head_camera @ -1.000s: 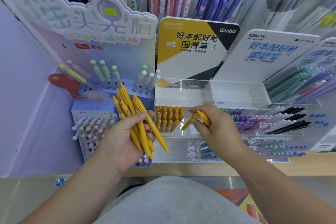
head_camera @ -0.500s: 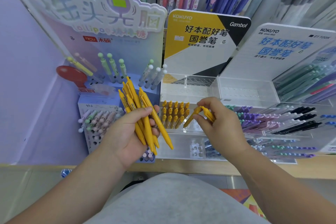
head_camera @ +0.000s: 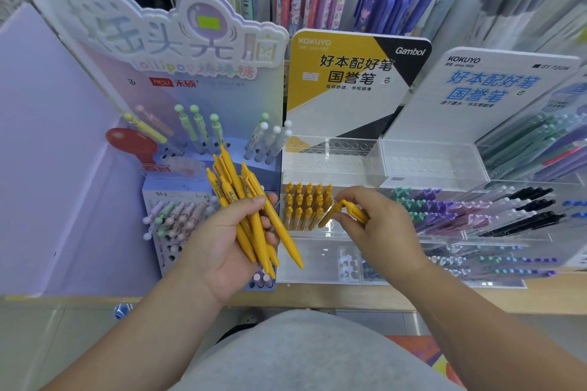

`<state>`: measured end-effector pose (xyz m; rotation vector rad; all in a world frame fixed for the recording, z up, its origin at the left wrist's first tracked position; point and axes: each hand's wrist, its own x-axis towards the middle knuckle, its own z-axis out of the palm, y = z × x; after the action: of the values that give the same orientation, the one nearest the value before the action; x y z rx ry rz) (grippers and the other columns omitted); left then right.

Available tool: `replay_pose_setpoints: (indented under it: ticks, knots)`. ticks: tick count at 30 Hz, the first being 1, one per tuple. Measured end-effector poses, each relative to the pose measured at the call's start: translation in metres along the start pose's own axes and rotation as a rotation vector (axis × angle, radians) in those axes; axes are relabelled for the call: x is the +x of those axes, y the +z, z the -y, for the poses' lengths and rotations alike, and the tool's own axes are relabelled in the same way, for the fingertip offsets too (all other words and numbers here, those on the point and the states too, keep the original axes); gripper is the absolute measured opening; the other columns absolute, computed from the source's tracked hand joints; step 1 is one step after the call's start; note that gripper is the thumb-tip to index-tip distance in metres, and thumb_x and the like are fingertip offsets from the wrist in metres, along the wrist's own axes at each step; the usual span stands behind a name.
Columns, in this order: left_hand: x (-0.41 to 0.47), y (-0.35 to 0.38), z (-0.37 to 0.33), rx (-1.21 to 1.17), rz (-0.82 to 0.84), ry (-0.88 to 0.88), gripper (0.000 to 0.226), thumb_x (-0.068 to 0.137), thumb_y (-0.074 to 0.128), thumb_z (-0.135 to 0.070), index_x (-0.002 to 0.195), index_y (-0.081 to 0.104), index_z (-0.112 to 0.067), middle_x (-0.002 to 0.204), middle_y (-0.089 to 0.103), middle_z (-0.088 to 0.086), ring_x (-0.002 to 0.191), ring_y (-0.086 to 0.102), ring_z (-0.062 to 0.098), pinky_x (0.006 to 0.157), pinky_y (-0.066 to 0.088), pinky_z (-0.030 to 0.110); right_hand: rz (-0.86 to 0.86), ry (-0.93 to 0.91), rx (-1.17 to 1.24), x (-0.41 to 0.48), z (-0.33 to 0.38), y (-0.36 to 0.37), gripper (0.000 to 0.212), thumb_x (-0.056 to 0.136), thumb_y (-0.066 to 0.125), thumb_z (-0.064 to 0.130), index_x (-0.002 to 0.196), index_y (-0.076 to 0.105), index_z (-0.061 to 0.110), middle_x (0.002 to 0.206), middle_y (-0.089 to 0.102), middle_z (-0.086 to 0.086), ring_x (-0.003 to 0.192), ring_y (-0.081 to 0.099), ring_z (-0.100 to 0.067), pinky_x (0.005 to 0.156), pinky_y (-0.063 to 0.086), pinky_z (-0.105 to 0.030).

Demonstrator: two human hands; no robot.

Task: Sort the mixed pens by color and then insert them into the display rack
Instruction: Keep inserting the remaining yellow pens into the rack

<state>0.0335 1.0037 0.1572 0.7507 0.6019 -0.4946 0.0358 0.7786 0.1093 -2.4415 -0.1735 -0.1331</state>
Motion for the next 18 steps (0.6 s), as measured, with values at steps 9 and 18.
replay_pose_setpoints:
  ticks: [9,18]
  knots:
    - [-0.002,-0.005,0.004,0.01,-0.033,0.0,0.018,0.075,0.065,-0.013,0.08,0.079,-0.002,0.069,0.057,0.007,0.054,0.053,0.012,0.045,0.048,0.025,0.02,-0.023,-0.069,0.001,0.0,0.017,0.025,0.081,0.08,0.014,0.104,0.07,0.018,0.098,0.07,0.003,0.083,0.063,-0.019,0.072,0.046,-0.027]
    - [0.002,-0.001,0.012,-0.003,-0.045,-0.047,0.025,0.073,0.067,-0.014,0.091,0.075,0.001,0.063,0.055,0.006,0.056,0.052,0.013,0.046,0.049,0.023,0.041,0.158,0.113,-0.006,-0.001,0.002,0.026,0.087,0.069,0.043,0.106,0.057,0.031,0.086,0.061,0.013,0.063,0.051,-0.002,0.061,0.047,-0.024]
